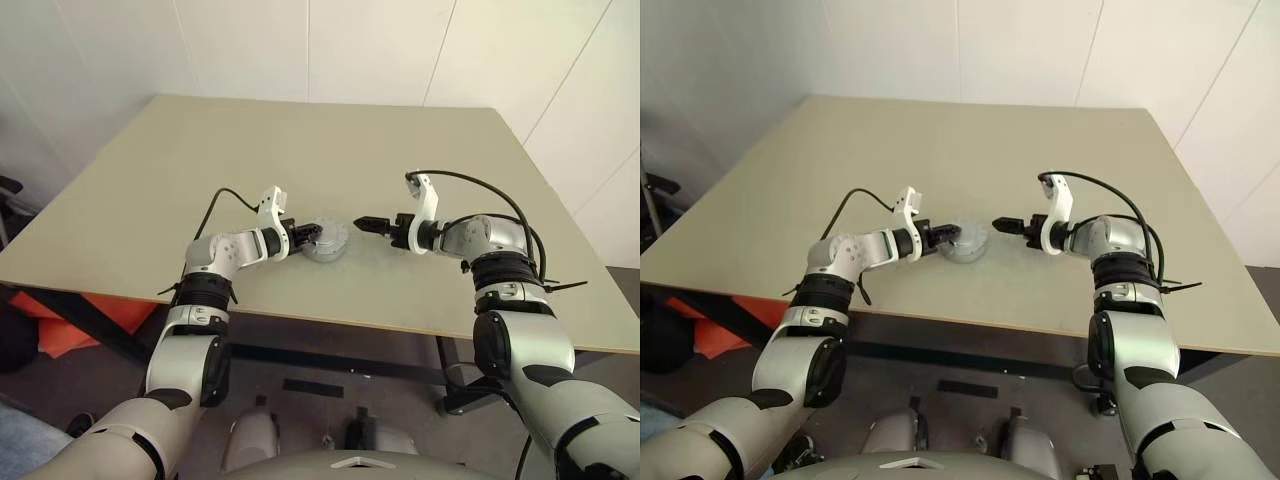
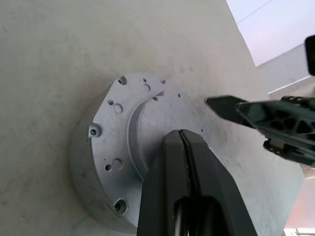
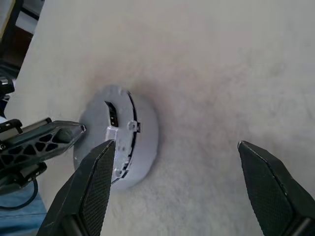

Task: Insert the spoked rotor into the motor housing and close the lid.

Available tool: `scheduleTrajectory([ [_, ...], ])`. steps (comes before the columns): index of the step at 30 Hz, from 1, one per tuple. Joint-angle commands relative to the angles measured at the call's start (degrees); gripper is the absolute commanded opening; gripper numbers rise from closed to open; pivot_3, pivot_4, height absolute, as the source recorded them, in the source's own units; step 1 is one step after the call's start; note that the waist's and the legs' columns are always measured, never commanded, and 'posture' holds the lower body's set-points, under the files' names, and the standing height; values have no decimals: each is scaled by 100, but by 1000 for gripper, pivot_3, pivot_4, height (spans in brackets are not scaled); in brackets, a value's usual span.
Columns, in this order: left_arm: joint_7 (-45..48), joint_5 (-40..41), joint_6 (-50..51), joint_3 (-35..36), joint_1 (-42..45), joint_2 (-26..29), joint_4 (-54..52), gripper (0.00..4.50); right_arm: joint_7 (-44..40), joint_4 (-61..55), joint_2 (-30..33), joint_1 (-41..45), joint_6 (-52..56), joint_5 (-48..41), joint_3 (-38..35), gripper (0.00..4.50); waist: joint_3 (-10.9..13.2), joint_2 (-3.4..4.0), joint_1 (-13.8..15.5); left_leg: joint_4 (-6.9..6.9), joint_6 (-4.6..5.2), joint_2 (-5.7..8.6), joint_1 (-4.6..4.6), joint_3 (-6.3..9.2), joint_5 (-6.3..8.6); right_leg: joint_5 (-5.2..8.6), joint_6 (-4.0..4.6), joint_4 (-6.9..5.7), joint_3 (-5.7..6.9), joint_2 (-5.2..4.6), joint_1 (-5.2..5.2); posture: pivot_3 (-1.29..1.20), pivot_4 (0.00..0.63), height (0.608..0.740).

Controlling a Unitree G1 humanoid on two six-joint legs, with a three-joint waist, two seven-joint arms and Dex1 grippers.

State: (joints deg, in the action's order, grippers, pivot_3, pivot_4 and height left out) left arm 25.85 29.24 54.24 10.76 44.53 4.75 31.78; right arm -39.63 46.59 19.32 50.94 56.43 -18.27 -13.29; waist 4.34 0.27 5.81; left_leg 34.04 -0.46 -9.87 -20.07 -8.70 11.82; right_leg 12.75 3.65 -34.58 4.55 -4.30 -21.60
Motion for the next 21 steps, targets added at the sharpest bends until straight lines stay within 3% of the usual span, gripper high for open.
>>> scheduleTrajectory([
  [1, -108, -168, 86, -122, -192, 61, 72, 0, 5, 76, -25, 224, 124, -230, -147, 4483, -1, 2, -1, -1, 0, 0, 0, 0, 0, 2, 2, -1, 1, 0, -1, 0, 0, 740],
  [8, -136, -193, 77, -132, -267, 90, -27, 0, 105, 344, -222, 270, 300, -506, -412, 4483, -1, 2, -11, -3, 0, -3, 9, -4, 1, 4, 2, -2, 1, 0, 5, 0, 0, 740],
  [21, -130, -266, 9, -270, -295, 217, -54, 0, 456, 551, -1173, 496, 240, -868, -739, 4483, -2, 3, -42, -78, -26, 2, 22, -6, -16, 8, 0, 5, 0, 2, 0, 0, 0, 740],
])
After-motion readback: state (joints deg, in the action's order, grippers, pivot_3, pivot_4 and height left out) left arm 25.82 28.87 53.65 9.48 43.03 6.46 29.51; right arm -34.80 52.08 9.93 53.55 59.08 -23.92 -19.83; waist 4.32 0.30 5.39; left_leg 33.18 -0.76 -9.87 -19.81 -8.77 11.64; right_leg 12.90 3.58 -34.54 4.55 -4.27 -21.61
